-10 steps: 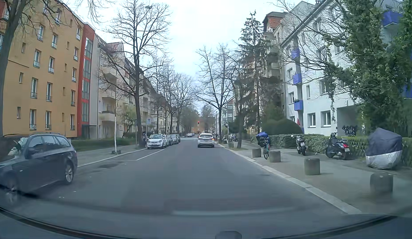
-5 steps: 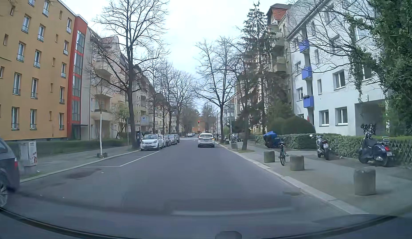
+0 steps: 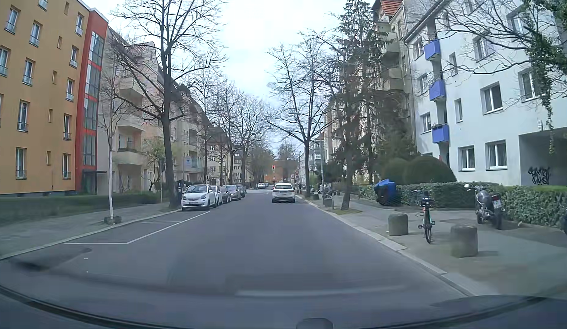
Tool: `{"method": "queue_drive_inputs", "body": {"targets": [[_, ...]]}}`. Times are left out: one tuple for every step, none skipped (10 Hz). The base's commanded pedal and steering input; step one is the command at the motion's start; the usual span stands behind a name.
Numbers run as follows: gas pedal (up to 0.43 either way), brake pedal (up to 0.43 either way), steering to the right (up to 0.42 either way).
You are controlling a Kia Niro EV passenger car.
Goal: Follow the waypoints while adhering to traffic rules and regulations
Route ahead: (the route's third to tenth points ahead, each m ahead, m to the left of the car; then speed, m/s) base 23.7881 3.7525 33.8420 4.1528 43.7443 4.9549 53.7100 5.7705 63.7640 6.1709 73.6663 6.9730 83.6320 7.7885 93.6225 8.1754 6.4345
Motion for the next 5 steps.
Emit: {"method": "queue_drive_inputs", "body": {"targets": [[0.039, 0.0, -0.003], [0.039, 0.0, -0.003], [0.047, 0.0, -0.003], [0.047, 0.0, -0.003], [0.047, 0.0, -0.003]]}}
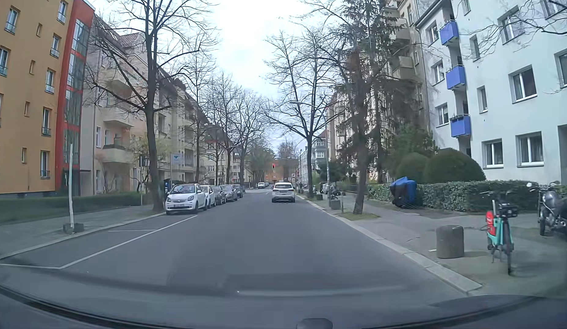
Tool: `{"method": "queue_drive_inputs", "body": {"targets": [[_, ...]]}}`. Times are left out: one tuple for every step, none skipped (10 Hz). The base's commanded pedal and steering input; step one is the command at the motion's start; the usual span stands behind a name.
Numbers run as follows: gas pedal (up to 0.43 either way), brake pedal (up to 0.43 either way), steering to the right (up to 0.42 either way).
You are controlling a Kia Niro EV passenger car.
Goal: Follow the waypoints while adhering to traffic rules and regulations
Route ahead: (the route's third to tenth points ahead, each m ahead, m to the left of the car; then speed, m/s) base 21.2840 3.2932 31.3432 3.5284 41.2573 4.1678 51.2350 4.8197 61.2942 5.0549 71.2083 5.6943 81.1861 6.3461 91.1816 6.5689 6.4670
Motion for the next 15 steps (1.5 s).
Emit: {"method": "queue_drive_inputs", "body": {"targets": [[0.047, 0.0, -0.003], [0.047, 0.0, -0.003], [0.047, 0.0, -0.004], [0.047, 0.0, -0.003], [0.047, 0.0, -0.003], [0.047, 0.0, -0.003], [0.047, 0.0, -0.003], [0.047, 0.0, -0.003], [0.047, 0.0, -0.003], [0.059, 0.0, -0.003], [0.059, 0.0, -0.003], [0.067, 0.0, -0.003], [0.079, 0.0, -0.003], [0.098, 0.0, -0.004], [0.098, 0.0, -0.006]]}}
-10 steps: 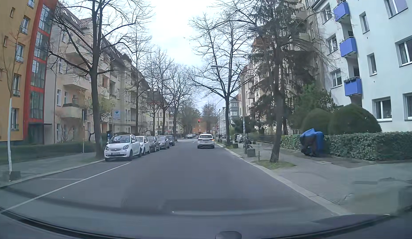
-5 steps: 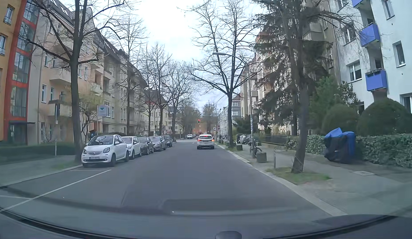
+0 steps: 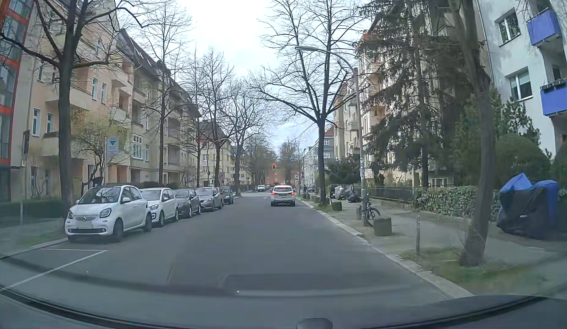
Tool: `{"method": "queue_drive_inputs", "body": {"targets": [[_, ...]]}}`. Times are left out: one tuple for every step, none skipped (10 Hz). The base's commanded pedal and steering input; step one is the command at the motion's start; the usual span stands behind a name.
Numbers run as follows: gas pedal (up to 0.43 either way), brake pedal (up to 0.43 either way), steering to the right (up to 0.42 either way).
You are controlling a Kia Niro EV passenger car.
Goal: Follow the waypoints while adhering to traffic rules and regulations
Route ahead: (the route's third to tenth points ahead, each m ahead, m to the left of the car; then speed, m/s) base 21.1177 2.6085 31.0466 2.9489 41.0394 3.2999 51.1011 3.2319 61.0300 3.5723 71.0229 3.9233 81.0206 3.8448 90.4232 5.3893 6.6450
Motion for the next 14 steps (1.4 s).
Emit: {"method": "queue_drive_inputs", "body": {"targets": [[0.098, 0.0, -0.007], [0.098, 0.0, -0.007], [0.087, 0.0, -0.008], [0.079, 0.0, -0.01], [0.059, 0.0, -0.011], [0.039, 0.0, -0.012], [0.028, 0.0, -0.012], [0.02, 0.0, -0.012], [0.02, 0.0, -0.012], [0.02, 0.0, -0.012], [0.008, 0.0, -0.012], [0.008, 0.0, -0.012], [0.008, 0.0, -0.011], [0.008, 0.0, -0.008]]}}
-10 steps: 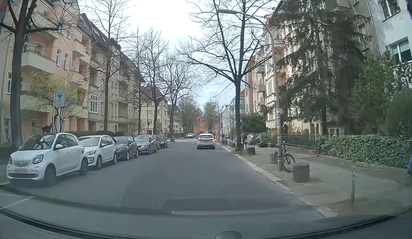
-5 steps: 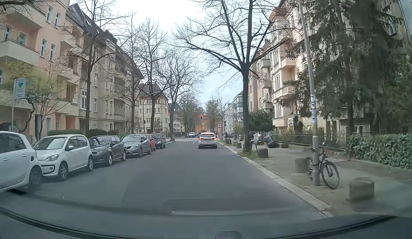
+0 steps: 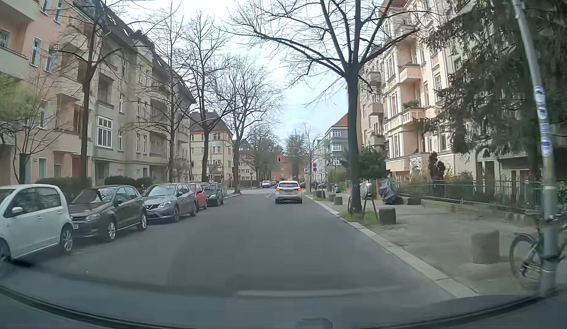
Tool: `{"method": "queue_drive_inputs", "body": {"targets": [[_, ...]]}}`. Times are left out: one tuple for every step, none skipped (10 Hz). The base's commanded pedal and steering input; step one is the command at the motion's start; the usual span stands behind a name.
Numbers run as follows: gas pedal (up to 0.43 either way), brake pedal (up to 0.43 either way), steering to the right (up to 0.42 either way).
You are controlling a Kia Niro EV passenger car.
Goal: Follow the waypoints while adhering to traffic rules and regulations
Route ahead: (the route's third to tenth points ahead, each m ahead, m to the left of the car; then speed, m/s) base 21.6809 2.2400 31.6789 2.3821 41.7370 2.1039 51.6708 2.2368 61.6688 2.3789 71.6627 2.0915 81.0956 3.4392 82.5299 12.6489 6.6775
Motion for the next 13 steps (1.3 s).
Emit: {"method": "queue_drive_inputs", "body": {"targets": [[0.008, 0.0, -0.006], [0.008, 0.0, -0.005], [0.008, 0.0, -0.005], [0.008, 0.0, -0.007], [0.0, 0.0, -0.013], [0.0, 0.0, -0.013], [0.0, 0.0, -0.012], [0.0, 0.0, -0.011], [0.0, 0.0, -0.01], [0.0, 0.0, -0.009], [0.0, 0.0, -0.008], [0.0, 0.0, -0.008], [0.0, 0.0, -0.007]]}}
